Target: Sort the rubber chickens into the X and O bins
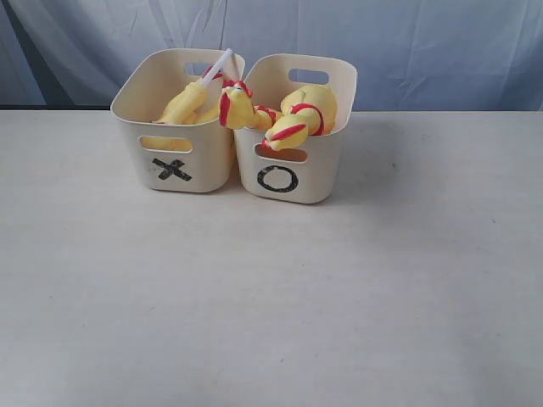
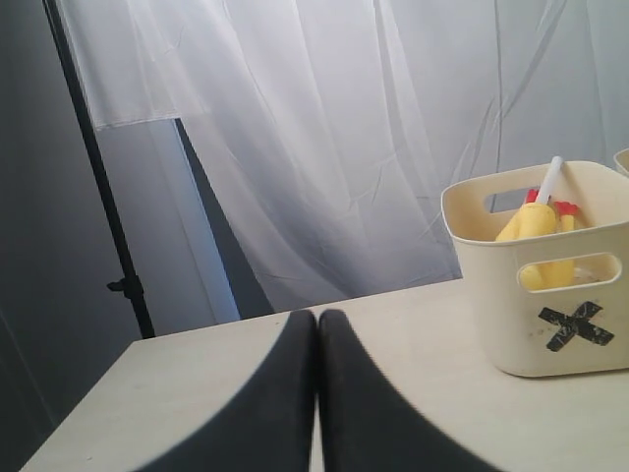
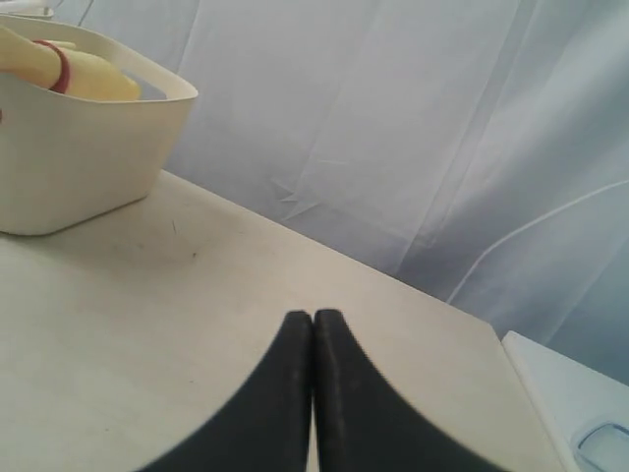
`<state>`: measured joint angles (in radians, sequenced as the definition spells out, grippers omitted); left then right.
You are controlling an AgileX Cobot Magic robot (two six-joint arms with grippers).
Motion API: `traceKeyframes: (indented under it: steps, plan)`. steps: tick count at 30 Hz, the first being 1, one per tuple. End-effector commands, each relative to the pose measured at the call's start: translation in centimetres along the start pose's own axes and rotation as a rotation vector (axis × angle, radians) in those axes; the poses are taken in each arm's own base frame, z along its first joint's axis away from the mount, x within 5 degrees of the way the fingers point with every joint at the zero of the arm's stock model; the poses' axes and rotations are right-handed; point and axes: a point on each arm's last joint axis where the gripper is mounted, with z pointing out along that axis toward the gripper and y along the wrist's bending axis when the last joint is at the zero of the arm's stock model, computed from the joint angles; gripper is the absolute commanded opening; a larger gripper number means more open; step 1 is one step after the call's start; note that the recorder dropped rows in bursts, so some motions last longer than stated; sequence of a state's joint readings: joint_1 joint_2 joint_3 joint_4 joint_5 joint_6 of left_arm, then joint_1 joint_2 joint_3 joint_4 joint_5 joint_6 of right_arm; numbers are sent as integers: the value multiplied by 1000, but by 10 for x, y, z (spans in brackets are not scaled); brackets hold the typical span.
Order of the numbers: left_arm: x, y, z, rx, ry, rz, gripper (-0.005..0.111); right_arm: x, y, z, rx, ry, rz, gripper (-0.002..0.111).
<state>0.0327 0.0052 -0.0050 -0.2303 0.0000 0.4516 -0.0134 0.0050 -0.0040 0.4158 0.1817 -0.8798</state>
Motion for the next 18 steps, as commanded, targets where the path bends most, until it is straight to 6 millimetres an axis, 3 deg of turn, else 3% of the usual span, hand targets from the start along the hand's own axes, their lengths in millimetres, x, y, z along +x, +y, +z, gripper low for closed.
traceKeyframes:
  steps: [1, 6, 13, 18]
  plan:
    - [1, -1, 0, 6, -2, 6, 1, 1, 0, 0, 0, -6, 1, 0]
    - [1, -1, 0, 6, -2, 4, 1, 2, 0, 0, 5, 6, -69, 0]
    - [1, -1, 0, 6, -2, 4, 1, 6, -5, 0, 45, 62, -437, 0]
    - [2, -1, 0, 11, 7, 4, 1, 15, -1, -1, -18, 149, -449, 0]
